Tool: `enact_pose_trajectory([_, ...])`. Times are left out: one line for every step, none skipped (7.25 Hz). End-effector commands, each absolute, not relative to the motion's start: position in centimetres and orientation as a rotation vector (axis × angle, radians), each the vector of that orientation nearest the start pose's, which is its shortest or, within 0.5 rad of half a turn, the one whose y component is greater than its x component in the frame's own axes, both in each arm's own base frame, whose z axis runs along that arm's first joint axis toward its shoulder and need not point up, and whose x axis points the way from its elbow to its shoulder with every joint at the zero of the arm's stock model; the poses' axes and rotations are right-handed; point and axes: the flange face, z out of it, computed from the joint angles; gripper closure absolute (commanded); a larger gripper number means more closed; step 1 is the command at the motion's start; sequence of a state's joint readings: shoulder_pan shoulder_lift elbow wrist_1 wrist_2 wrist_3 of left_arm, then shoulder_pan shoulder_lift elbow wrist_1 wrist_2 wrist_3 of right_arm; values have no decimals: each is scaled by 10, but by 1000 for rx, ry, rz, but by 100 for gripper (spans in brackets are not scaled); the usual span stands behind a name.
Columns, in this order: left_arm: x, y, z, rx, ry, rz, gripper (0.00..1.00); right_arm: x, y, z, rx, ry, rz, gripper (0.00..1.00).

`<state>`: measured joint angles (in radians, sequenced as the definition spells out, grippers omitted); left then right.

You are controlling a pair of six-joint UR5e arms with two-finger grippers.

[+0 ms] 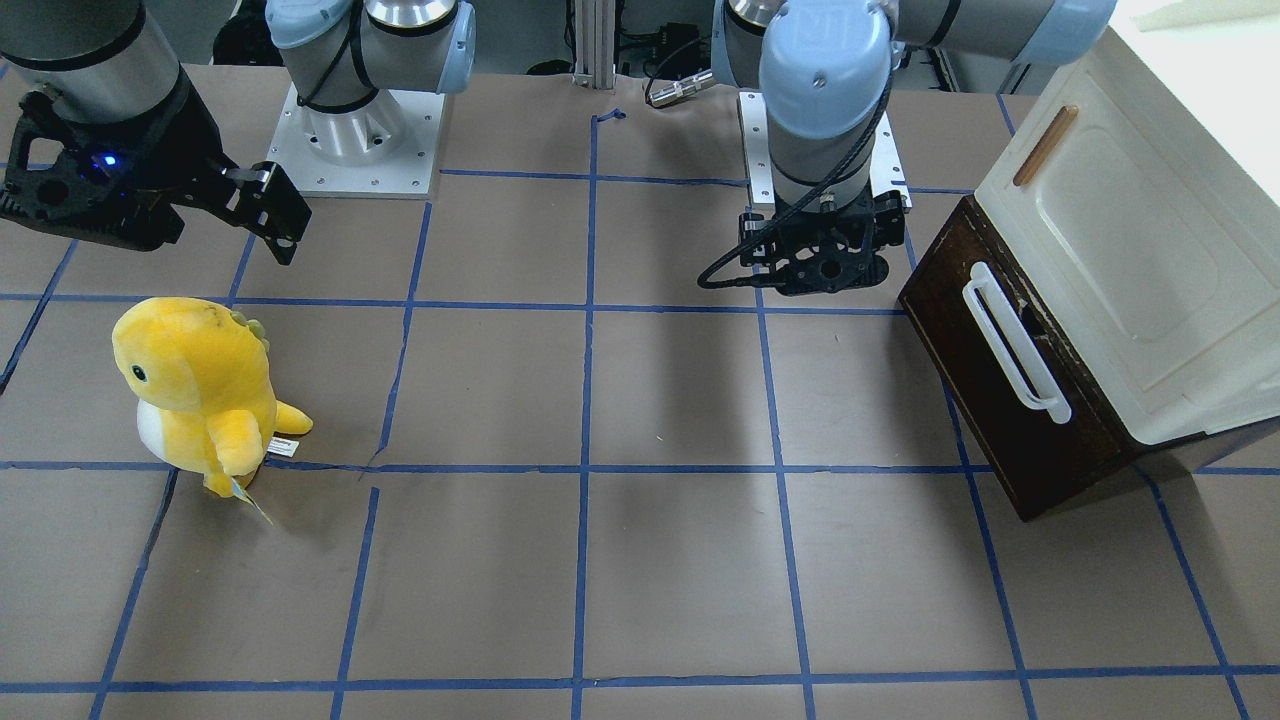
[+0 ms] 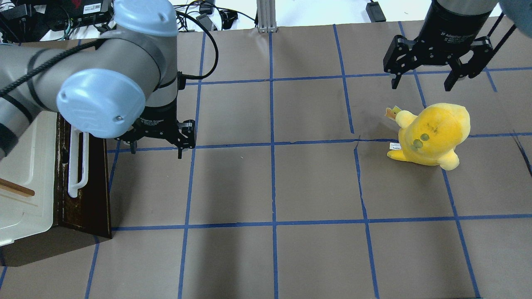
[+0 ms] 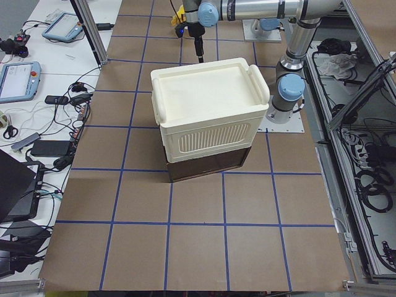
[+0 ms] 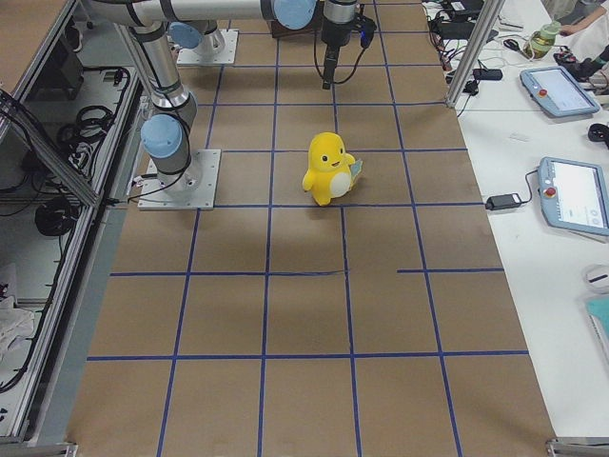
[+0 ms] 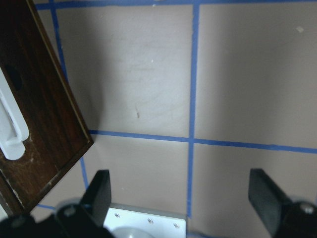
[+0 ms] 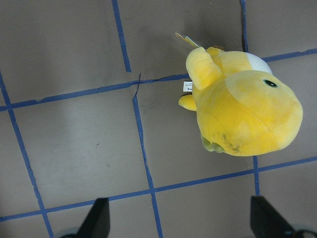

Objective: Pull drawer sideways
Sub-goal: 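Reach the left gripper down to the white drawer handle and grasp it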

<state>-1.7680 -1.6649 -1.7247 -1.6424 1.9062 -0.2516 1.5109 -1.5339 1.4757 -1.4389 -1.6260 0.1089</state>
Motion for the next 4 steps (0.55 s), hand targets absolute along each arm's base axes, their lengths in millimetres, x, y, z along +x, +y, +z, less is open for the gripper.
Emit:
enact_pose_trajectory([-188,-443,303,87,2455,390,0,98,-506,504,266,3185,116,0])
enact_pose_trajectory([-178,-435,274,142,2345,435,0,98,-506,504,266,3185,116,0])
enact_pose_trajectory([-169,-432,247,215,2221,471,0,98,-506,504,266,3185,116,0])
enact_pose_trajectory([-160,-436,225,302,2062,476,0,98,-506,504,266,3185,116,0])
